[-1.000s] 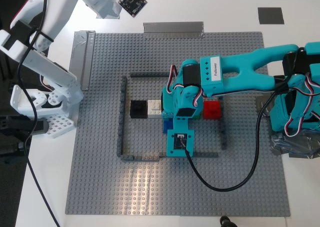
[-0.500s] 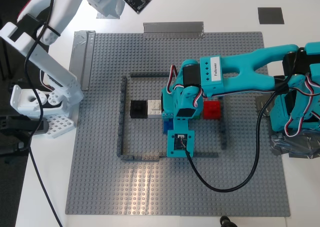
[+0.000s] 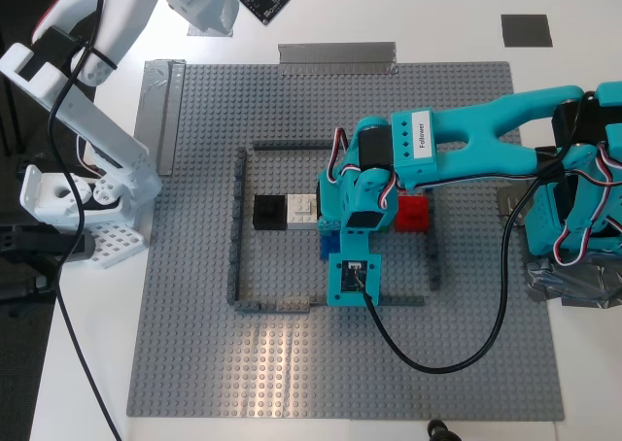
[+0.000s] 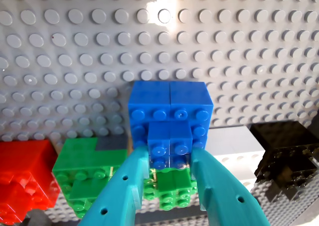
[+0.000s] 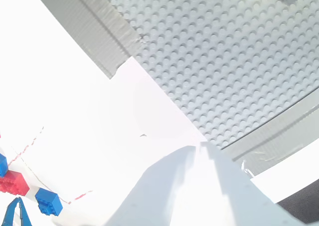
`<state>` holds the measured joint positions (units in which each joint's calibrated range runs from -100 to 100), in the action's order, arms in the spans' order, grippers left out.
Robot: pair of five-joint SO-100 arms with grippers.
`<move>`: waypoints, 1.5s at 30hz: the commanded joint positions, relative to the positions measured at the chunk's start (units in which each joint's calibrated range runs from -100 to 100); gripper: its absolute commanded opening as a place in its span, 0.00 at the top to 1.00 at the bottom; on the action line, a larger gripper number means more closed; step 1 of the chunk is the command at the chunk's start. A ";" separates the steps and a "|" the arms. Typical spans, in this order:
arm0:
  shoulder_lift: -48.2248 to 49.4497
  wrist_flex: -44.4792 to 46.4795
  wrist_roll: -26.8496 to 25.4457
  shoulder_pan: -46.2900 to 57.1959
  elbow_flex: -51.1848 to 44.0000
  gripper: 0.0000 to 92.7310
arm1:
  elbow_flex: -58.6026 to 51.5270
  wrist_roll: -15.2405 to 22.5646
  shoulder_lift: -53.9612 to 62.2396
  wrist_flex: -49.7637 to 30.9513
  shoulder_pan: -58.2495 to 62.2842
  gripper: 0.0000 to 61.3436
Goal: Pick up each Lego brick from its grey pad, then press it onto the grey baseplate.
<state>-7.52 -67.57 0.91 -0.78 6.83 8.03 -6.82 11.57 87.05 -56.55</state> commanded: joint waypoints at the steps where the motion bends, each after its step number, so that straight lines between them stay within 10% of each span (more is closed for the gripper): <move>1: 0.23 -0.38 -0.21 0.23 0.17 0.96 | -0.40 -0.05 4.82 0.02 0.14 1.00; 15: 0.23 -0.05 -0.30 0.31 -0.28 0.79 | -1.30 0.05 5.77 -1.04 0.14 1.00; 45: 2.63 -1.92 -0.60 2.19 -4.89 0.79 | -6.18 0.20 9.03 -3.48 1.59 1.00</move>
<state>-7.69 -68.09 0.60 0.41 6.05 1.45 -6.82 16.75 84.71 -55.27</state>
